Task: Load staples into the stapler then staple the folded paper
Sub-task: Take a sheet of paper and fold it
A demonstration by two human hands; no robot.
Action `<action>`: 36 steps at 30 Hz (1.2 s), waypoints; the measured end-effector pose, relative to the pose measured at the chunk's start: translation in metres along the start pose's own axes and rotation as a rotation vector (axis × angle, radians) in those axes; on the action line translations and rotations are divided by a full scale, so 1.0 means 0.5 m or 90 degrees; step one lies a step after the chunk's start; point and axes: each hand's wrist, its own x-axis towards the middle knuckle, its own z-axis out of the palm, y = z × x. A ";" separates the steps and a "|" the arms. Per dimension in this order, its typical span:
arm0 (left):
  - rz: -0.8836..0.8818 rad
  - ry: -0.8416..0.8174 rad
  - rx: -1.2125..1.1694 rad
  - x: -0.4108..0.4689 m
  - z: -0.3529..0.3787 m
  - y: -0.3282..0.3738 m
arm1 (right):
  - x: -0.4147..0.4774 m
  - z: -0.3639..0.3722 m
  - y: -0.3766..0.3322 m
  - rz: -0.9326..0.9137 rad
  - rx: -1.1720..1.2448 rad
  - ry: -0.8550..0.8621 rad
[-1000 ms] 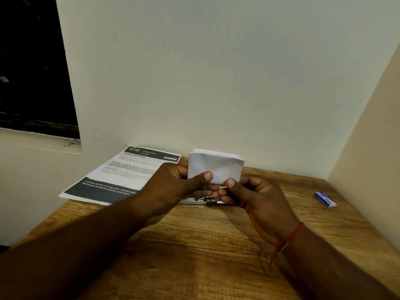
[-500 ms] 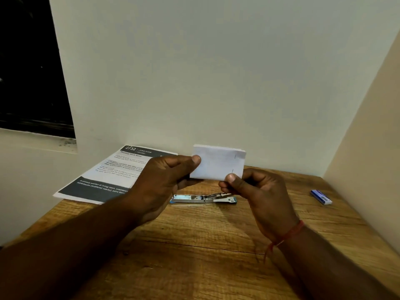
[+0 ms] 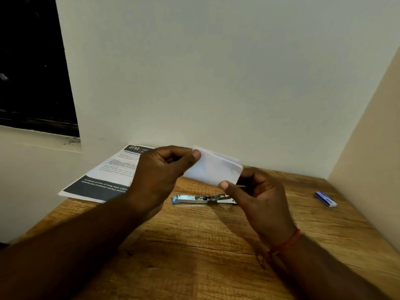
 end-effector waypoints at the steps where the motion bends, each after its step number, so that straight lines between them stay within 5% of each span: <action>1: 0.049 0.004 0.082 -0.001 -0.002 0.002 | 0.000 0.000 -0.005 -0.011 0.014 0.021; 7: 0.251 -0.089 0.287 -0.025 0.007 0.002 | -0.010 -0.007 -0.022 -0.184 -0.228 0.021; 11: 0.286 -0.134 0.302 -0.036 0.009 0.001 | -0.010 -0.004 -0.021 -0.241 -0.300 -0.009; 20: -0.107 -0.151 -0.027 -0.043 0.038 -0.038 | -0.018 0.013 -0.021 0.004 0.010 -0.003; 28: -0.194 -0.296 -0.101 -0.037 0.027 -0.023 | -0.010 0.005 -0.034 0.102 0.258 -0.067; 36: -0.285 -0.396 -0.128 -0.034 0.020 -0.022 | -0.009 -0.004 -0.034 0.160 0.326 -0.161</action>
